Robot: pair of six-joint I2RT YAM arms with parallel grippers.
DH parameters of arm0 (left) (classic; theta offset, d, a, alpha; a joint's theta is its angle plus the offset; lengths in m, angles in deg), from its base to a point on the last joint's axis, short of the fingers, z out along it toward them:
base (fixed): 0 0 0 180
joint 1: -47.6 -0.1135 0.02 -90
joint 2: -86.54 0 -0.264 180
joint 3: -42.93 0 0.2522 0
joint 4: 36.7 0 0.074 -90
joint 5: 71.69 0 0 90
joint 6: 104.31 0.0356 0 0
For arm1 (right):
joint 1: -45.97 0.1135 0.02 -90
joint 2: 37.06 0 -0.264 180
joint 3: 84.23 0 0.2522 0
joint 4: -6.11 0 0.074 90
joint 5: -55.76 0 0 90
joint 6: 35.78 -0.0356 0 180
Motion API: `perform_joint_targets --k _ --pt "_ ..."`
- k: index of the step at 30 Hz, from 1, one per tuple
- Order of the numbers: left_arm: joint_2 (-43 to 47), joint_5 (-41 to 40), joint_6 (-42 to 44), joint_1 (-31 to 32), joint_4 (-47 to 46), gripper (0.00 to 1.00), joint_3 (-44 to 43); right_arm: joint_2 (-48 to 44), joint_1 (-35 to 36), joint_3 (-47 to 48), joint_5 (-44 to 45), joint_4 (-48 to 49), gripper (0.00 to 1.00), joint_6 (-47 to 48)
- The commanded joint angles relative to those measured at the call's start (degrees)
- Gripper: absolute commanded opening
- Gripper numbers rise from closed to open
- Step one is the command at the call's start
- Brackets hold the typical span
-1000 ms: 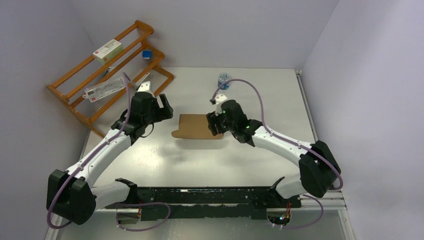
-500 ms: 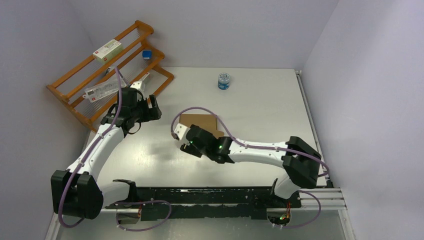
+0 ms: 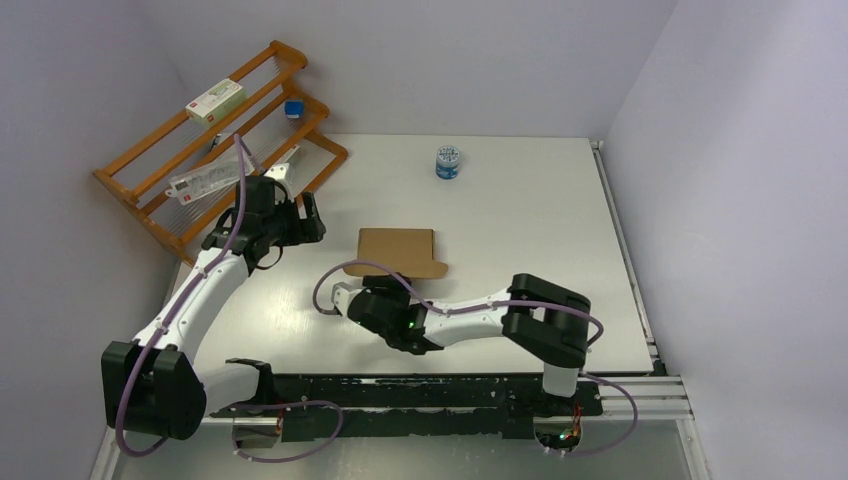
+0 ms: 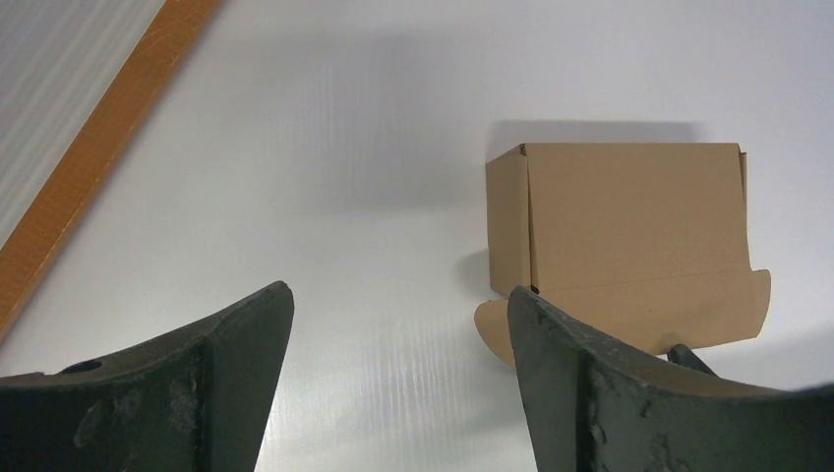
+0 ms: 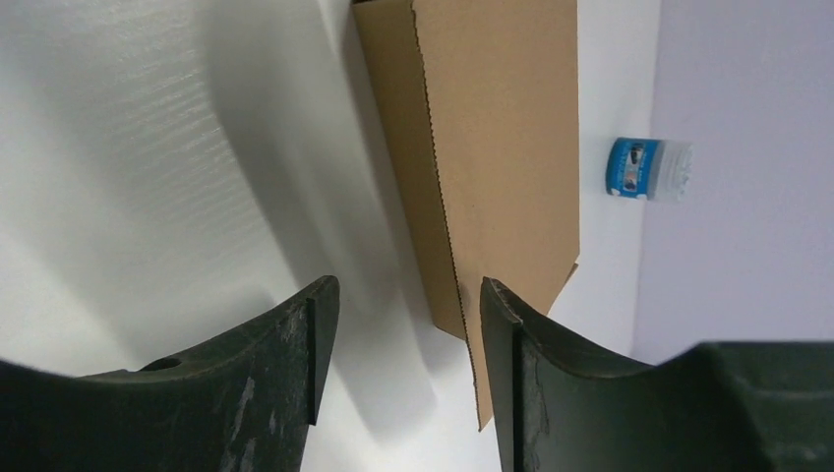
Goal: Fold the paper box
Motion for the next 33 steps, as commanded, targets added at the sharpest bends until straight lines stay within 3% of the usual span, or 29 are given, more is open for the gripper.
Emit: perform_joint_targets --k 1,7,17,33 --pt "1.17 1.36 0.93 0.26 -0.02 0.84 0.00 2.45 0.51 -2.01 6.20 10.16 0.56 5.94" --pt "1.01 1.18 0.78 0.13 -0.13 0.84 0.26 6.53 0.51 -3.06 6.96 16.12 0.41 9.13" --pt "0.93 1.71 0.65 -0.48 -0.31 0.82 0.45 5.59 -0.23 -2.53 5.44 15.59 0.00 8.96" --pt "1.71 0.98 -1.41 -2.38 0.00 0.81 0.31 -3.41 -7.73 8.71 -13.21 -9.83 0.00 -3.79"
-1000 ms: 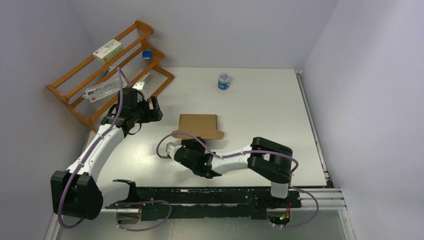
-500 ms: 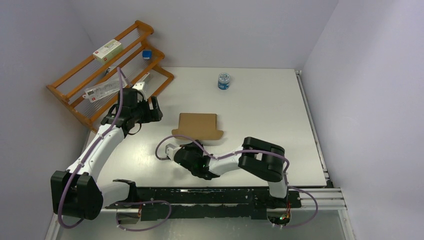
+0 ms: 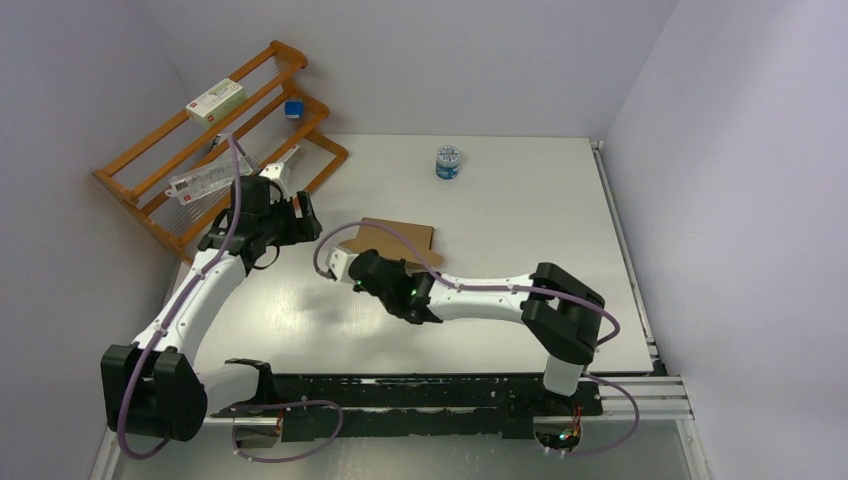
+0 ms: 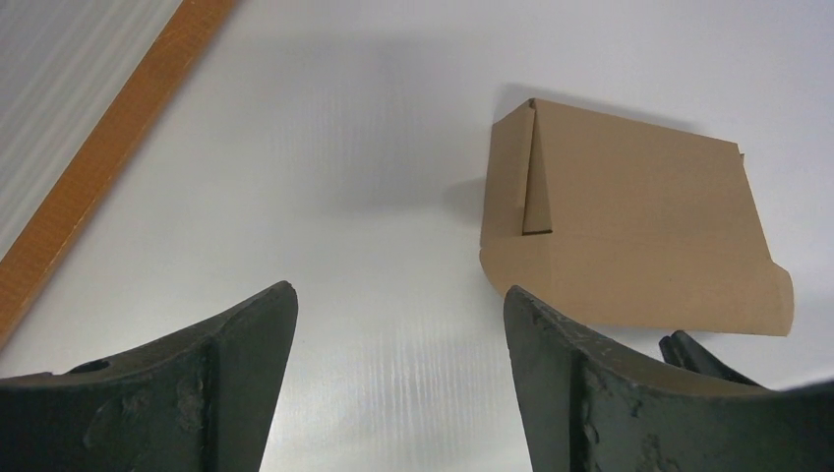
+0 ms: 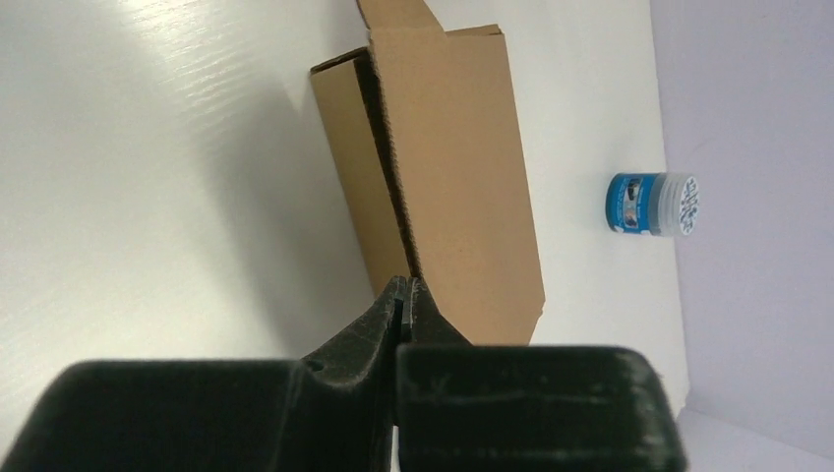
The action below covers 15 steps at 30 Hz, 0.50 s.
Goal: Fold the paper box
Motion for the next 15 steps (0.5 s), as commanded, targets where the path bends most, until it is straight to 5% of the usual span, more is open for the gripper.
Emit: perform_joint_targets --k 1,10,15 --pt "1.34 0.46 -2.10 -0.76 -0.09 0.81 0.55 -1.89 -2.40 1.60 -6.53 -7.93 0.00 -3.98" --pt "4.53 2.37 -9.16 -0.84 -2.58 0.77 7.82 -0.73 -3.88 2.80 -10.95 -10.99 0.02 -6.33" --pt "2.68 5.66 -6.95 -0.76 -1.87 0.75 4.09 -6.91 -4.88 4.54 -20.23 -12.55 0.16 -11.70"
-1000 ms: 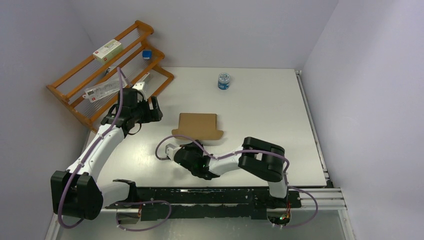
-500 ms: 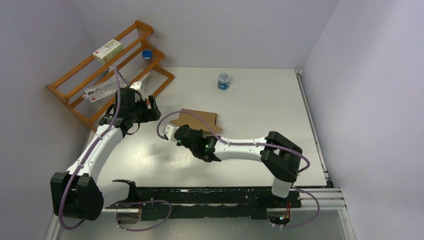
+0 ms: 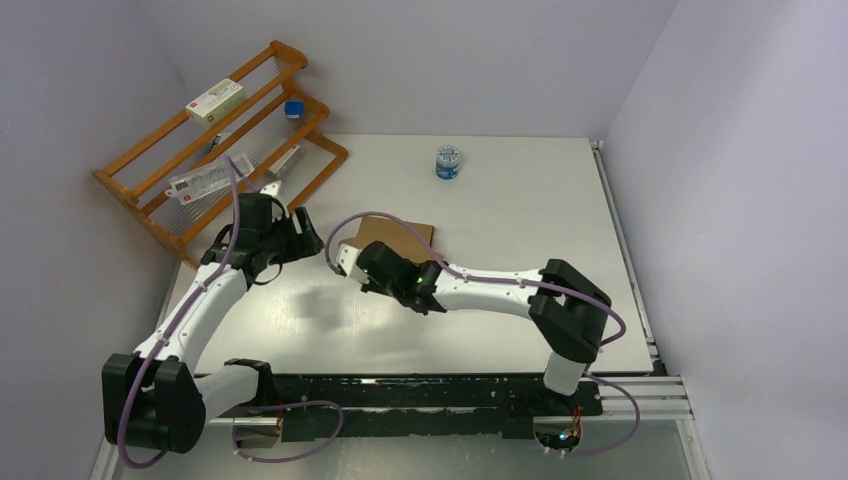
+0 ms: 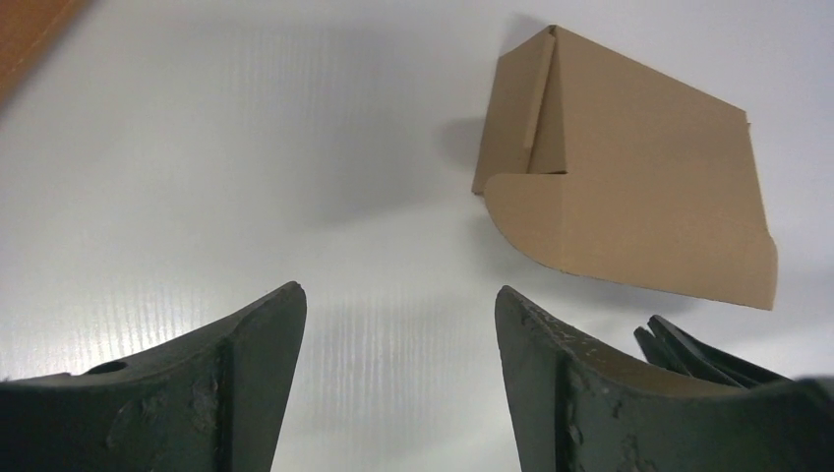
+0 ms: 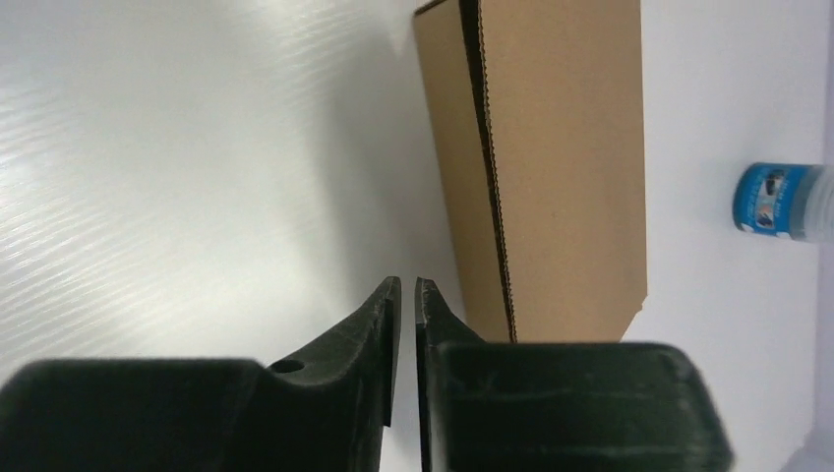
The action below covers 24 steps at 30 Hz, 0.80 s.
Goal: Fold the paper box
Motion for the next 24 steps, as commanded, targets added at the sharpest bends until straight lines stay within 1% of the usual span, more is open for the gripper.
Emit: perform_joint_targets --k 1,3,6,8,11,15,20,24 --pt "-1.44 5.16 0.58 -0.35 -1.17 0.75 -4.10 -7.02 -1.29 3.29 -10.34 -2.11 0.22 -6.39" --pt "-3.23 5.89 0.74 0.36 -1.25 0.75 -5.38 -9.40 -2.85 3.58 -12.38 -1.70 0.29 -8.74" --pt "-5.50 5.19 -0.23 2.01 -2.40 0.75 -6.48 -11.99 -6.17 3.71 -13.98 -0.67 0.31 -12.00" --pt "-7.20 3.99 -1.05 3.90 -3.63 0.76 -7.49 -12.61 -8.12 3.57 -12.66 0.44 0.33 -14.47" --pt "-12.08 1.74 -1.05 7.43 -3.56 0.77 -11.17 -11.12 -11.64 4.07 -12.08 1.00 0.37 -18.00" --pt "-17.51 -1.30 -1.50 10.58 -4.24 0.77 -15.09 -8.36 -13.86 3.65 -10.92 2.98 0.41 -21.09" --pt "-22.66 -4.43 -1.89 12.49 -4.61 0.77 -16.23 -4.79 -14.49 3.01 -10.28 4.60 0.43 -22.38" --pt "-24.03 -4.86 -2.51 13.83 -5.62 0.75 -14.13 -2.84 -14.41 1.84 -10.53 4.82 0.44 -22.75"
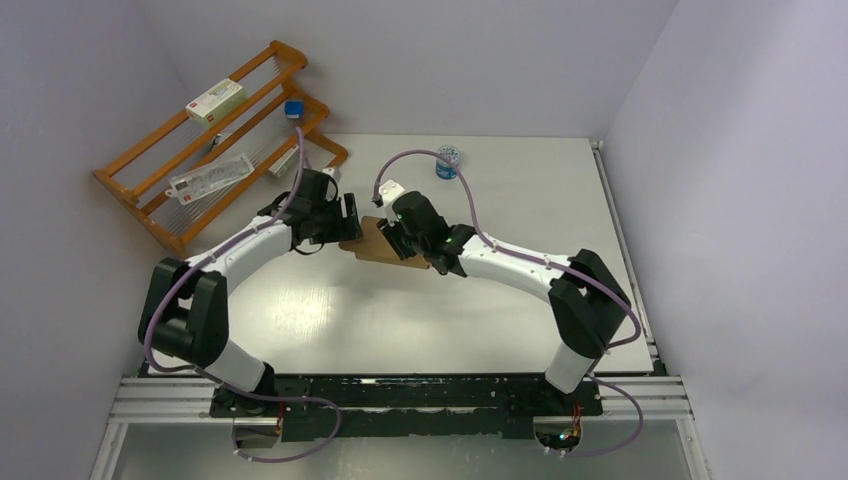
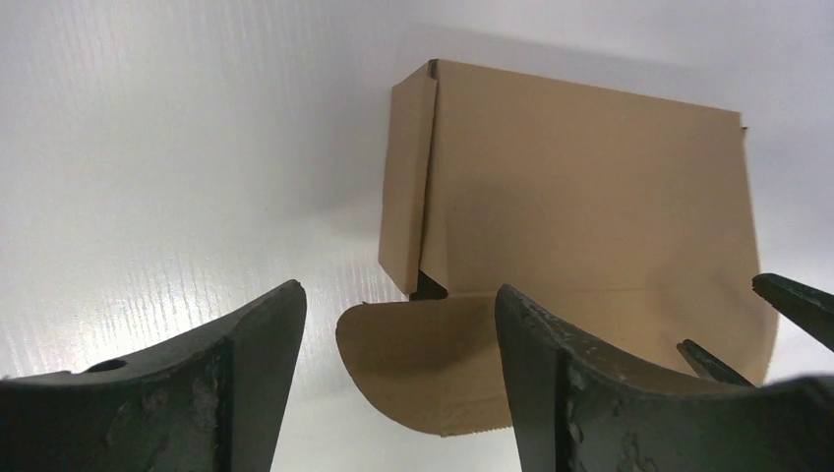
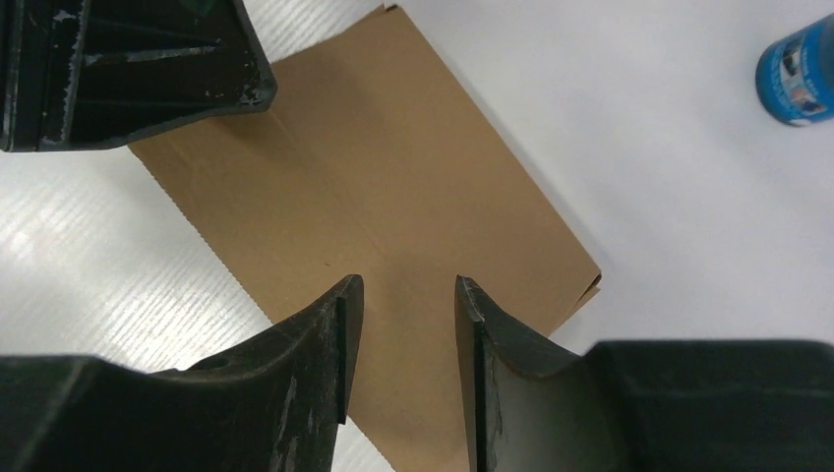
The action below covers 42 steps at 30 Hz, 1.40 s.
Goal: Fold the paper box
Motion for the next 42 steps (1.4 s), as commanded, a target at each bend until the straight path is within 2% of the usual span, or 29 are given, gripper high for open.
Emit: perform_joint_targets --k 1,9,15,24,32,39,42 --pt "-0.76 -2.79 -1.40 1.52 -2.40 0.75 1.35 1.76 0.00 -1.41 0.27 1.78 0.44 -2.00" --pt "0.54 -4.99 -2.16 2.02 -3.47 0.71 5.73 2.76 0.05 -4.59 1.04 1.95 0.47 -1.22" --pt "1.62 -7.49 -2.97 2.21 -3.46 0.70 6.84 2.14 0.11 -2.87 1.65 0.57 0.51 -0.94" --pt "12.70 -10.83 -6.23 2.19 -1.99 0.74 9.11 2.65 -4.30 3.99 -4.20 -0.70 0.56 -1.52" --pt "23.14 -4.30 -13.67 2.21 -4.57 0.77 18.43 9.04 -11.78 9.34 -15.11 -0.91 0.59 -5.54" --pt "26.56 3.26 -20.78 2.29 -10.58 0.79 26.38 14.77 -14.73 12.00 -17.46 -0.54 0.61 -9.19" --pt "26.37 4.71 -24.79 2.30 -14.11 0.83 28.71 15.43 -15.11 10.70 -18.42 0.53 0.61 -10.69"
